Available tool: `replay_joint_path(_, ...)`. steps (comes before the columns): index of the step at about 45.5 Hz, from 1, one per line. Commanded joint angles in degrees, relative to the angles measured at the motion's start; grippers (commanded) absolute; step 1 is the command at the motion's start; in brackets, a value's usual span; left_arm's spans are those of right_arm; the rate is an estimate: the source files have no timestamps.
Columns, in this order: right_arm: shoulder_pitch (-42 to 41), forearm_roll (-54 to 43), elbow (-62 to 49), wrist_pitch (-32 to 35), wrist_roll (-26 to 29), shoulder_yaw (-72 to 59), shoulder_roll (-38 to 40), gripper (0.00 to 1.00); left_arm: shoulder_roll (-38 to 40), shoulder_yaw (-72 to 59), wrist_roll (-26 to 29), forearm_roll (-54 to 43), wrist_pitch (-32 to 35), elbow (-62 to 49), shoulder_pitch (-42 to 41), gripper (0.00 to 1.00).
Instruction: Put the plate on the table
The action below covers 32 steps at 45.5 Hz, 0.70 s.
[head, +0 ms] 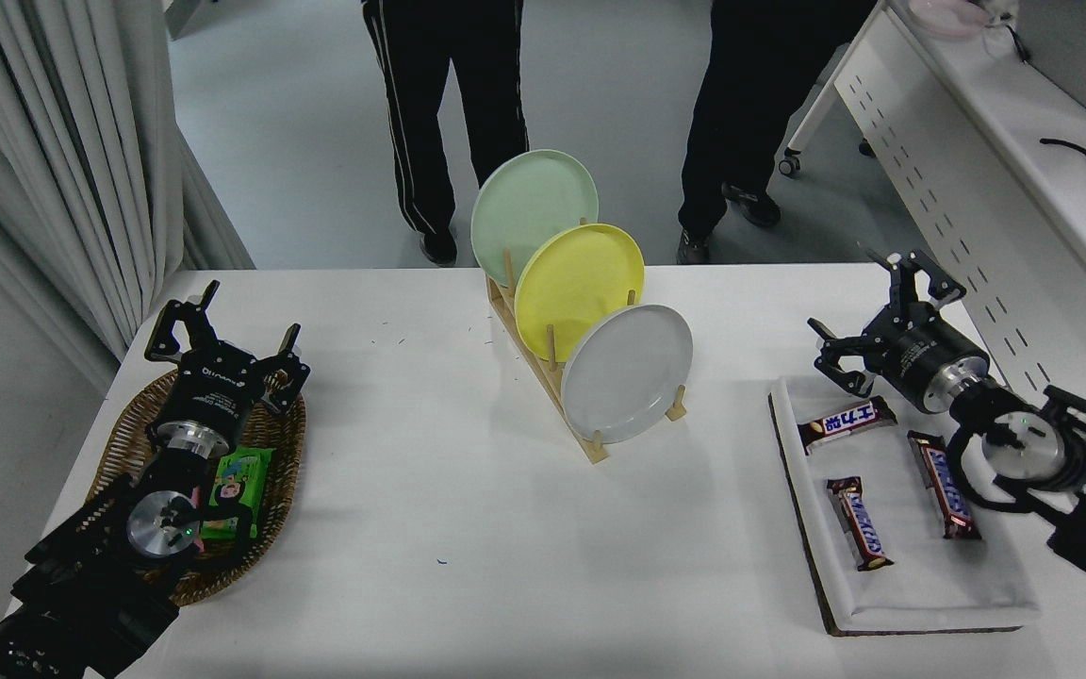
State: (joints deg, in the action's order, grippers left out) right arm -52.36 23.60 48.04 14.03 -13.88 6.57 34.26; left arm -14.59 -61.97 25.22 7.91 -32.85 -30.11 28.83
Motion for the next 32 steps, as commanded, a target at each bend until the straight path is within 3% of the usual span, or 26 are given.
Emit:
replay_joint_path(1, -13.2, 0.6, 10.0, -0.5, 0.0, -19.9, 8.4, 0.99, 0.0, 0.0, 0.0, 0.0, 0.0, 0.0, 0.0, 1.0)
replay_joint_path(7, -23.7, -0.6, 17.7, -0.8, 0.1, -31.0, 11.2, 0.99, 0.0, 0.0, 0.0, 0.0, 0.0, 0.0, 0.0, 1.0)
replay_joint_path(16, -28.0, -4.7, 19.4, -0.8, 0.6, -34.9, 10.2, 0.99, 0.0, 0.0, -0.1, 0.0, 0.0, 0.0, 0.0, 1.0)
replay_joint_path(26, -28.9, -8.1, 18.8, -1.1, 1.6, -35.9, 1.8, 0.99, 0.0, 0.0, 0.0, 0.0, 0.0, 0.0, 0.0, 1.0)
replay_joint_path(32, -29.3, -8.0, 18.1, -8.2, 2.4, -35.7, -4.9, 0.99, 0.0, -0.1, 0.0, 0.0, 0.1, 0.0, 0.0, 1.0)
